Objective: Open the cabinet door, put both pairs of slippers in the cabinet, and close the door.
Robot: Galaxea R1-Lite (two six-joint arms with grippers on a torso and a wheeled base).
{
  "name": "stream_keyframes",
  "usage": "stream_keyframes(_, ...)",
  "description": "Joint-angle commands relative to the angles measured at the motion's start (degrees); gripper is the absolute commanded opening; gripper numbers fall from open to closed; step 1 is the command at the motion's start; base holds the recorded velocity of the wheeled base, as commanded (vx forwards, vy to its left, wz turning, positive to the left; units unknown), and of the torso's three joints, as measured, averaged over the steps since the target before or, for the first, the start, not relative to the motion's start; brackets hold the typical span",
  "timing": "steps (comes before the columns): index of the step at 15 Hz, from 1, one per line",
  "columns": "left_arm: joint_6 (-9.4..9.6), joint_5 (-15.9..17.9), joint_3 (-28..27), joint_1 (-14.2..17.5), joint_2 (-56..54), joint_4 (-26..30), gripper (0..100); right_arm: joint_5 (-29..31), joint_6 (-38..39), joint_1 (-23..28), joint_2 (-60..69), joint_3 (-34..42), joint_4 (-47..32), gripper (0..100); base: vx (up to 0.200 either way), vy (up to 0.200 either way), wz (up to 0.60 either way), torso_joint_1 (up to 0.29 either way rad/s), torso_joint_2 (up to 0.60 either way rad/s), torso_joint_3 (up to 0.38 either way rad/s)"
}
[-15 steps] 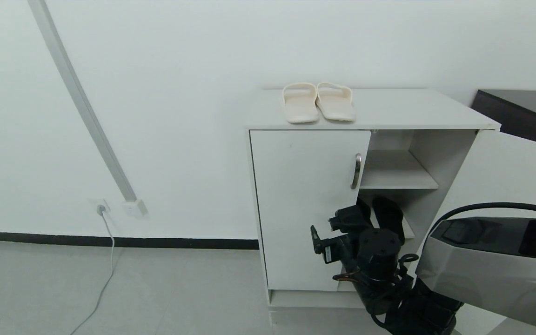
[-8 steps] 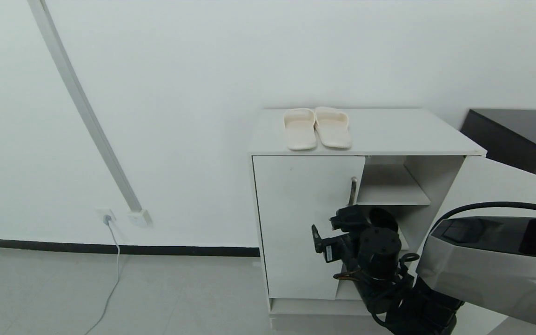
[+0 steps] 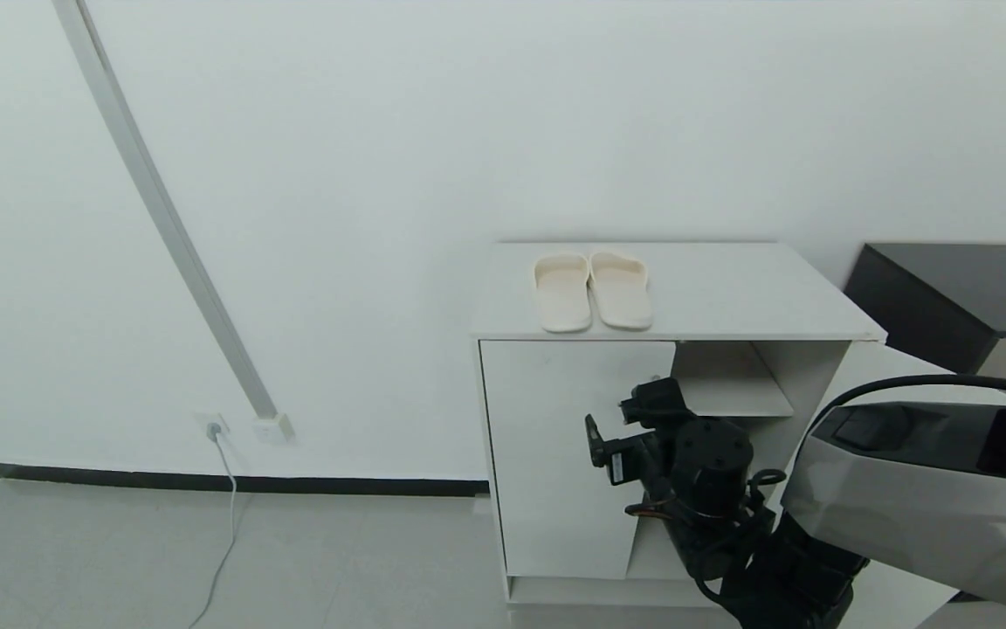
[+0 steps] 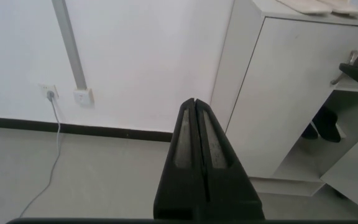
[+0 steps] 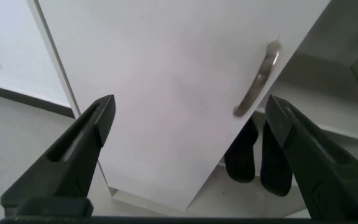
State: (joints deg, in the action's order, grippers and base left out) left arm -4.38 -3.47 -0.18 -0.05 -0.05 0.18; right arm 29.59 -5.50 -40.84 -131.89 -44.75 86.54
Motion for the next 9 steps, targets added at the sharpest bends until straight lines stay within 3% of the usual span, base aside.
stream_keyframes(1, -0.02, -0.04, 0.01, 0.05, 0.05, -0.01, 0, 0.03, -0.04, 0.06, 0.23, -0.07, 0.03, 100, 0.0, 0.0, 0.0, 0.266, -0.6, -0.334)
stream_keyframes(9, -0.02, -0.04, 0.01, -0.04, 0.05, -0.01, 0, -0.23, -1.09, 1.02, 0.23, 0.72, 1.17, 100, 0.0, 0.0, 0.0, 0.202, -0.45, -0.245)
